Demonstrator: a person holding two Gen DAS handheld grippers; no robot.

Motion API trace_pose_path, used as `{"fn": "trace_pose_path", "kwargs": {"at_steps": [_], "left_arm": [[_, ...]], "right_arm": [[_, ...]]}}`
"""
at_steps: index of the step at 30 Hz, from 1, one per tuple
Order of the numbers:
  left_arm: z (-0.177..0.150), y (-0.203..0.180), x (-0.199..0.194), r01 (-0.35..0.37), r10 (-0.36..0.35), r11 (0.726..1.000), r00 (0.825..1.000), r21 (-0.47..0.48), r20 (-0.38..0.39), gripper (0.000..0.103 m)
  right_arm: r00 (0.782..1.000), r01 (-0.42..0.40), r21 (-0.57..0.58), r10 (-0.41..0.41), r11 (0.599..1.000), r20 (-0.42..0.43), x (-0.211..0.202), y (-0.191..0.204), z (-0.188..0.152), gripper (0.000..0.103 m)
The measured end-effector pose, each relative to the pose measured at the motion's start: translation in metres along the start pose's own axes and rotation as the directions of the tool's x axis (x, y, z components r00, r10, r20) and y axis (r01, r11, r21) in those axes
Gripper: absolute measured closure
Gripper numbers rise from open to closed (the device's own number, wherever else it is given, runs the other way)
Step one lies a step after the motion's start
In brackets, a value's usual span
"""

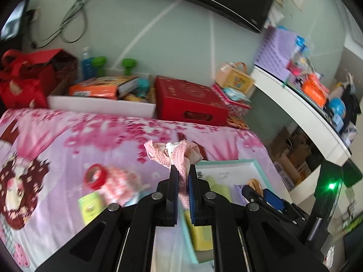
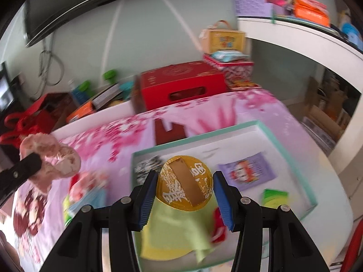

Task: Organize soft objects
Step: 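Carry the gold packet and pink scrunchie over the tray with both tools, then release the pink scrunchie with the left tool while the right tool releases the gold packet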

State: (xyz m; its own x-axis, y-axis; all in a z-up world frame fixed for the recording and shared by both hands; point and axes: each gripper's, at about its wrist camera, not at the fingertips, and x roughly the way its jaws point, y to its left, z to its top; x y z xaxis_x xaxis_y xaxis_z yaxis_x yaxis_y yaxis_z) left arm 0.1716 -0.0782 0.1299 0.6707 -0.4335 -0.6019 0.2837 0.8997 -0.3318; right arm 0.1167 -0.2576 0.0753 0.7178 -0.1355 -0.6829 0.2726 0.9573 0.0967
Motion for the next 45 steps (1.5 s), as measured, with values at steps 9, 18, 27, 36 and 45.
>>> {"fn": "trace_pose_path", "kwargs": {"at_steps": [9,18,27,36,45], "left_arm": [[-0.001,-0.043,0.044,0.058,-0.053,0.993,0.997,0.098,-0.05,0.096],[-0.007,-0.067,0.085,0.101,-0.09,0.985,0.992,0.139,-0.087,0.096],[-0.017,-0.088,0.118,0.141,-0.12,0.975,0.984,0.169,-0.129,0.096],[-0.026,-0.091,0.161,0.126,-0.092,0.976,0.978,0.175,-0.189,0.096],[-0.035,-0.081,0.163,0.088,-0.057,0.988,0.971,0.126,-0.234,0.051]], "right_arm": [[0.997,0.075,0.083,-0.074,0.994,-0.012,0.024,-0.044,0.01,0.05],[0.986,0.166,0.108,-0.165,0.98,-0.021,0.041,-0.078,0.009,0.05],[0.976,0.218,0.166,-0.213,0.962,-0.044,0.047,-0.108,0.005,0.05],[0.97,0.24,0.175,-0.23,0.955,-0.076,0.057,-0.116,0.001,0.05],[0.966,0.252,0.165,-0.239,0.953,-0.099,0.062,-0.117,-0.001,0.044]]}}
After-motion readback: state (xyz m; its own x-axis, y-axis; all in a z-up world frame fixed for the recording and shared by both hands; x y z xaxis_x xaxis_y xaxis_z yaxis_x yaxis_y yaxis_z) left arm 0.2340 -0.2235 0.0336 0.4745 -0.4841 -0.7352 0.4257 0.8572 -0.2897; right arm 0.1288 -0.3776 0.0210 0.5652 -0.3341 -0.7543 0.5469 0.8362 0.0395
